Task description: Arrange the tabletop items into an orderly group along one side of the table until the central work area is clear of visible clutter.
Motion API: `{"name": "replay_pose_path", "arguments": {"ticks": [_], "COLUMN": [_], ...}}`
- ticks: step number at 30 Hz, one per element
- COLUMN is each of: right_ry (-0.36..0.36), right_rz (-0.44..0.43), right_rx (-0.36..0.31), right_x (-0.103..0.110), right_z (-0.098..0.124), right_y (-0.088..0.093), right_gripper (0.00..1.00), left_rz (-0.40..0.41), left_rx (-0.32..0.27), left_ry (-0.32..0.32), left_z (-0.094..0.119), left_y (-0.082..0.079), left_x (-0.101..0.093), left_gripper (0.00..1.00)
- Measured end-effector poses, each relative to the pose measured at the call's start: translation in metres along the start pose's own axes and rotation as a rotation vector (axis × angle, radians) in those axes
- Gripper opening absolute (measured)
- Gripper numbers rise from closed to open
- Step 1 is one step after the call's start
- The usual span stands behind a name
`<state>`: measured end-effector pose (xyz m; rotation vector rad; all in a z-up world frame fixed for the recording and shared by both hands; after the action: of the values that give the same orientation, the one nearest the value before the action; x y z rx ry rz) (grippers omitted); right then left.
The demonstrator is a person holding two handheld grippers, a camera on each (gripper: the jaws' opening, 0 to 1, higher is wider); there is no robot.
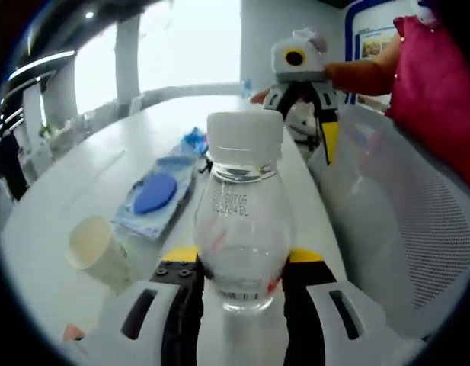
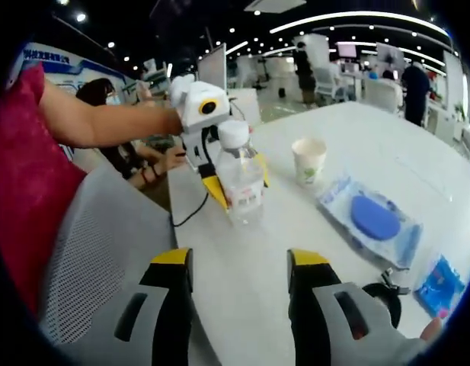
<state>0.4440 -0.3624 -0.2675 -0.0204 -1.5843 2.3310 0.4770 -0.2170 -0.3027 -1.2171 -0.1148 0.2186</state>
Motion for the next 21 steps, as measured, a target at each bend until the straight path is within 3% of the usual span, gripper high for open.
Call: {"name": "replay_pose_path", "arguments": {"ticks": [13,21], "right_ry": [-0.064,-0.088], "right_rz": [0.104,0.145], "right_rx": [-0.171,-0.192], "right_x": [0.007,0.007], "right_z": [-0.049,-0.073], "right_y": [-0.062,-0.071], "right_gripper": [0.45,0.41], "left_rz": [0.02,0.025], "left_rx": [-0.029,-0.058], "left_ry": [-0.022,-0.031], "left_z": [0.011,0.01], "left_y": [0.007,0.008], "left_x": [0.001,0.001], "left_gripper": [0.36,0.36]}}
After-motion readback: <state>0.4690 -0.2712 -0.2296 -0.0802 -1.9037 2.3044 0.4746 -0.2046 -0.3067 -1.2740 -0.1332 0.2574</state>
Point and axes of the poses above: the point that each gripper's makers call its tool centre point, and the gripper's own axes: z roughly backward along the fingers, x roughly to its left, y roughly out of its underside, the point moved 4 cm from there along z, roughly backward along the fingers, and after that the axes turned 12 degrees about -x, right-handed, at the moved point
